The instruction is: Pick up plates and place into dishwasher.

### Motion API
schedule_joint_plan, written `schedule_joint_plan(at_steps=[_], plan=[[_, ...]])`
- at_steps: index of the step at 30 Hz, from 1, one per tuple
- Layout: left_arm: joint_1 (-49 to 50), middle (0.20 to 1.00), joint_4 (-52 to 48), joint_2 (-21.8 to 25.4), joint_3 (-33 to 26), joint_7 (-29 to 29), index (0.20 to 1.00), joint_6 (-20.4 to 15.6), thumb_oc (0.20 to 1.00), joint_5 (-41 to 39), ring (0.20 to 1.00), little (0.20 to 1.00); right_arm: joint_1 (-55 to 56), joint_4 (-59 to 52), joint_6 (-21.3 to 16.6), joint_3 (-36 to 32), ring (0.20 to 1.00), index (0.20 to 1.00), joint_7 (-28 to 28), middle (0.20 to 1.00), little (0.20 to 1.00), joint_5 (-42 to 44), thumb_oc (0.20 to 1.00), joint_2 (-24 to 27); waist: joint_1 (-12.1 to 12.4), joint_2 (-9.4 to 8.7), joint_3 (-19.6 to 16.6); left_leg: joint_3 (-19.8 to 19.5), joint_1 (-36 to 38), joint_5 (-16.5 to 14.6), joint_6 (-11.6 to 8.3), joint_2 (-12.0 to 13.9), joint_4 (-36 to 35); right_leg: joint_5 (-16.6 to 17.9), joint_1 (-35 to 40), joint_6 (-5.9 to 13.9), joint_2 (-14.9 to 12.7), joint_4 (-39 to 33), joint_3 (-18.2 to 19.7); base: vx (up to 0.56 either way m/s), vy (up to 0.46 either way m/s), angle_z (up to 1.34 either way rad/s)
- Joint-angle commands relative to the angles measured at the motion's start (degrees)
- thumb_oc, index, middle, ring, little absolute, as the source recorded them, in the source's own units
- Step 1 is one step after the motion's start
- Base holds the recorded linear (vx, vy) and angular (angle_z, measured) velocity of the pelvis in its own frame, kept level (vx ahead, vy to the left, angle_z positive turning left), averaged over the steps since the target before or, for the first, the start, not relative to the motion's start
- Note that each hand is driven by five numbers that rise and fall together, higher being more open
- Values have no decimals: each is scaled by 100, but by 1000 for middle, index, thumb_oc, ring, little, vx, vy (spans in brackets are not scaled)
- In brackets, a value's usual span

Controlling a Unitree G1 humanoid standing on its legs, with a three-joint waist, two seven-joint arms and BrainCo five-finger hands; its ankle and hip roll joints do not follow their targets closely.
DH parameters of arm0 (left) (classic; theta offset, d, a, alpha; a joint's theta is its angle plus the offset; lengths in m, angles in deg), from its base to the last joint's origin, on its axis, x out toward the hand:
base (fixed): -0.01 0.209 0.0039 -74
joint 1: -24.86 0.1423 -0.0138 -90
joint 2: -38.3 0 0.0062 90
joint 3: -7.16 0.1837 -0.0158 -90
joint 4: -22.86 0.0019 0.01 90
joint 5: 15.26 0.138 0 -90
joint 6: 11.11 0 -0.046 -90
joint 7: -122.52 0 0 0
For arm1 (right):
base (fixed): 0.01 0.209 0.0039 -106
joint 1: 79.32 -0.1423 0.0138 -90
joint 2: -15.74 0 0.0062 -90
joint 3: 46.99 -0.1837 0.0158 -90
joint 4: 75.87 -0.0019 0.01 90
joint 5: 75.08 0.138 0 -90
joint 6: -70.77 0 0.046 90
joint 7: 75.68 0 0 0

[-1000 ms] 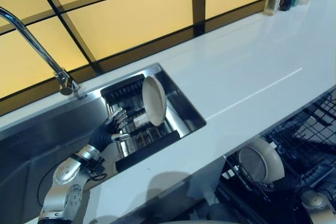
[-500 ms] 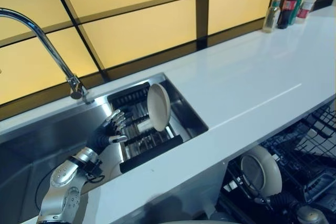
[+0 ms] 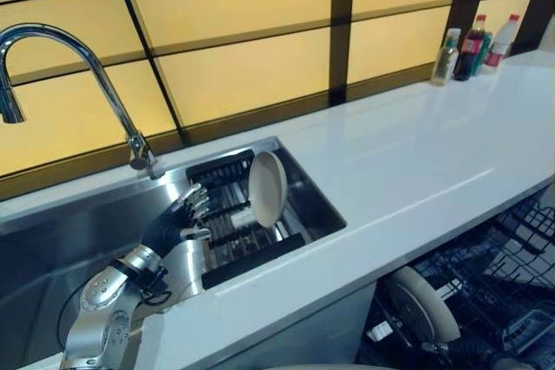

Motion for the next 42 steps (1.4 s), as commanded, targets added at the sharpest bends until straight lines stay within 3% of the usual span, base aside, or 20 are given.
schedule_joint_plan(at_steps=[1,13,18,24,29,33,37,42], plan=[[-37,1000,-332,84,-470,48,1000,-204,1000,-88,1000,1000,433,-418,-199,143,1000,1000,47,1000,1000,64,1000,-75,-239,-214,-158,93,-231,-721,379,-179,641,1238,-138,659,-233,-1178,171,-46,3,0],[41,1000,-215,-63,-579,58,1000,-361,1000,-141,1000,1000,517,-1359,-186,-316,1000,1000,-67,1000,1000,-42,1000,18,-390,-151,-208,106,-170,-803,394,-241,602,1239,-287,663,-173,-1038,329,-14,18,-3],[128,1000,-166,-96,-581,85,1000,-502,1000,-189,1000,1000,524,-1830,-44,-461,1000,1000,-20,1000,1000,271,1000,42,-442,-88,-168,108,-187,-829,400,-274,624,1197,-348,663,-172,-982,380,-13,40,-12],[152,1000,-88,-44,-593,149,1000,-645,1000,-293,1000,1000,436,-2209,-218,-675,1000,1000,-168,1000,1000,888,1000,131,-484,-55,-134,127,-226,-853,380,-286,624,1144,-406,657,-151,-965,416,-27,29,-4],[63,1000,93,9,-537,296,1000,-834,1000,-379,1000,1000,74,-2920,-937,-991,1000,1000,-335,1000,1000,2326,1000,276,-540,-3,-119,166,-275,-891,373,-285,593,1098,-515,647,-131,-946,444,-43,32,-4],[13,1000,217,-48,-470,370,1000,-1017,1000,-370,1000,1000,-248,-3316,-1895,-1116,1000,1000,-436,1000,1000,3396,1000,89,-559,56,-138,224,-337,-955,382,-303,598,1039,-583,646,-125,-951,458,-42,44,-6],[-5,1000,235,-65,-475,384,1000,-1070,1000,-381,1000,1000,-360,-3581,-2434,-1110,1000,1000,-399,1000,1000,3490,1000,-42,-555,87,-177,266,-383,-988,385,-310,618,998,-617,640,-113,-967,471,-25,38,-10],[-23,1000,242,-43,-457,520,1000,-1236,1000,-241,1000,1000,-402,-3797,-2696,-1055,1000,1000,-616,1000,1000,3161,1000,-46,-538,76,-242,301,-429,-1010,384,-318,613,978,-625,615,-81,-1048,495,-19,27,-2]])
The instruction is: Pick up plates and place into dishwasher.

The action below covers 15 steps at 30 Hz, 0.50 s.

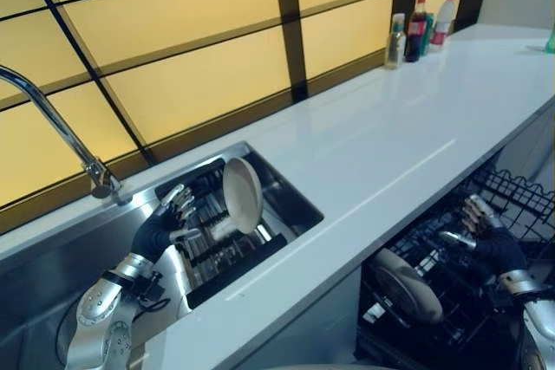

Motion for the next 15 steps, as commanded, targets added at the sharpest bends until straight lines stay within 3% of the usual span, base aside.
schedule_joint_plan(at_steps=[1,6,8,15], plan=[[-240,1000,20,260,-255,188,1000,-587,1000,-127,1000,1000,-369,-503,-552,-161,1000,1000,-218,1000,1000,-200,1000,-39,-17,-262,-66,-15,-176,-1111,331,-247,870,844,-24,503,-144,-1131,22,-30,31,-1],[-319,1000,-37,595,-273,548,1000,-1027,1000,463,1000,1000,-447,-580,-521,-55,1000,1000,-448,1000,1000,-215,1000,172,30,-291,-81,-11,-217,-1079,322,-247,809,864,-30,483,-129,-1231,-9,-39,17,0],[-469,1000,27,859,-275,868,1000,-1395,1000,1027,1000,1000,-562,-544,-490,45,1000,1000,-576,1000,1000,-218,1000,253,41,-291,-87,-5,-237,-1059,313,-248,783,873,-43,484,-129,-1252,-30,-37,18,0],[-1136,1000,84,2089,-187,2612,1000,-2312,1000,3358,1000,1000,-821,-513,-340,303,1000,1000,-750,1000,1000,-134,1000,586,-18,-236,-137,23,-278,-1008,314,-260,699,885,-112,510,-141,-1248,-83,-4,10,2]])
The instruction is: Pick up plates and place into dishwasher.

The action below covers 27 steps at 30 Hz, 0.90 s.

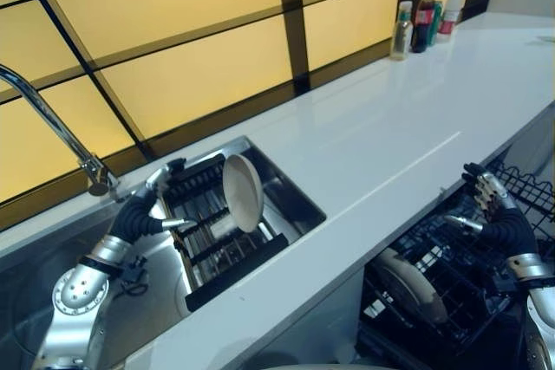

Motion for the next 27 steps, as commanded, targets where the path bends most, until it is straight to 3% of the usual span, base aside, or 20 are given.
schedule_joint_plan(at_steps=[1,4,17,27], plan=[[-859,1000,73,877,-130,1273,1000,-712,1000,1334,1000,1000,-572,-294,-204,169,1000,1000,-139,1000,1000,132,1000,132,-73,-284,-77,41,-95,-1064,333,-271,809,900,61,548,-138,-1222,-29,5,2,4],[-1148,1000,118,1349,54,1938,1000,-754,1000,2089,1000,1000,-626,-310,-127,226,1000,1000,-143,1000,1000,208,1000,243,-140,-254,-84,69,-98,-1071,347,-284,793,912,18,575,-137,-1202,-11,3,-2,1],[-1807,1000,466,2571,1087,3509,1000,-796,1000,4388,1000,1000,-536,-256,-78,394,1000,1000,-27,1000,1000,521,1000,672,-533,-81,11,301,-36,-1136,411,-309,780,989,-274,616,-78,-961,250,41,-27,-5],[-2096,1000,774,2681,1805,3942,1000,-373,1000,4841,1000,1000,-535,-238,52,406,1000,1000,-48,1000,1000,594,1000,1128,-795,184,199,416,18,-1128,409,-372,786,941,-403,596,-94,-819,434,78,22,-14]])
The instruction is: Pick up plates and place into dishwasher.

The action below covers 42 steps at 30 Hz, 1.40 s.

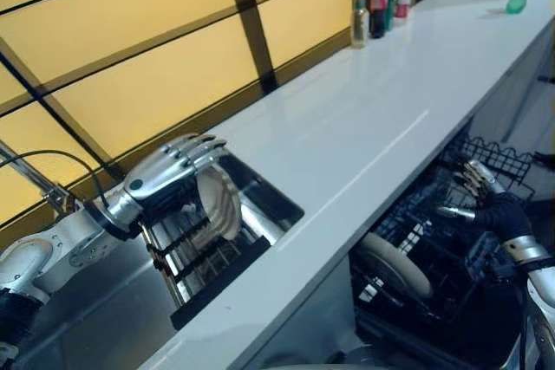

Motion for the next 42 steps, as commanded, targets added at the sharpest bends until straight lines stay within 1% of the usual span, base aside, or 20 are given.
schedule_joint_plan(at_steps=[1,3,7,11,13,19,24,31,32,33,34,35,42], plan=[[-603,1000,322,223,-215,372,1000,281,1000,59,1000,1000,-367,-269,-137,62,1000,1000,-18,1000,1000,231,1000,247,-142,-158,-9,71,-22,-1201,390,-291,936,978,-49,581,-122,-1133,65,86,45,-8],[-616,1000,330,196,-149,364,1000,384,1000,85,1000,1000,-365,-251,-121,34,1000,1000,71,1000,1000,240,1000,314,-182,-109,17,99,-12,-1193,383,-306,937,975,-52,577,-130,-1131,79,85,39,-5],[-610,1000,427,106,-77,365,1000,440,1000,95,1000,1000,-346,-203,-116,14,1000,1000,151,1000,1000,251,1000,431,-230,-68,45,105,21,-1203,376,-322,953,937,-29,578,-149,-1114,74,84,26,-6],[-560,1000,491,75,22,487,1000,544,1000,705,1000,1000,-298,-180,-95,-94,1000,1000,265,1000,1000,296,1000,569,-271,-18,69,116,25,-1203,369,-350,983,928,-51,573,-171,-1063,76,85,46,-2],[-542,1000,479,157,115,322,1000,660,1000,955,1000,1000,-269,-187,-66,-144,1000,1000,311,1000,1000,317,1000,656,-292,24,89,110,20,-1192,362,-367,995,911,-58,571,-177,-1034,78,78,60,-2],[-593,1000,580,284,581,-320,1000,935,1000,995,1000,1000,-418,-132,18,-35,1000,1000,288,1000,1000,270,1000,820,-290,125,126,95,-22,-1155,332,-394,1021,872,-34,552,-181,-1059,89,49,48,0],[-610,1000,578,315,745,-703,1000,840,1000,849,1000,1000,-495,-119,26,52,1000,1000,267,1000,1000,196,1000,809,-264,140,154,77,-60,-1136,323,-401,1046,849,5,540,-189,-1115,52,11,13,0],[-619,1000,685,241,792,-757,1000,879,1000,876,1000,1000,-515,-119,26,59,1000,1000,322,1000,1000,187,1000,783,-260,140,163,52,-90,-1099,322,-413,1018,844,-5,533,-176,-1137,48,0,0,0],[-615,896,723,218,792,-740,896,880,896,894,896,896,-499,-126,17,51,1000,1000,334,1000,1000,197,1000,786,-266,143,168,51,-87,-1091,321,-418,1013,845,-6,530,-173,-1134,51,0,0,0],[-598,595,760,183,776,-707,595,892,595,930,595,595,-487,-128,13,28,1000,1000,363,1000,1000,205,1000,789,-274,146,173,47,-84,-1086,320,-423,1011,846,-8,525,-169,-1130,59,0,0,0],[-588,482,799,152,771,-666,482,898,482,977,482,482,-490,-122,21,16,1000,1000,373,1000,1000,213,1000,795,-276,145,177,44,-80,-1085,318,-425,1015,846,-8,523,-169,-1122,61,0,0,0],[-580,200,845,120,775,-643,200,907,200,1006,200,200,-497,-109,27,12,1000,1000,378,1000,1000,217,1000,801,-280,143,181,41,-78,-1085,316,-429,1019,845,-6,522,-168,-1117,65,0,0,0],[-555,200,1039,59,757,-531,200,859,200,1121,200,200,-458,-76,44,-50,1000,1000,452,1000,1000,258,1000,807,-301,144,134,55,-37,-1082,311,-437,1001,841,40,524,-163,-1145,68,1,-4,-1]])
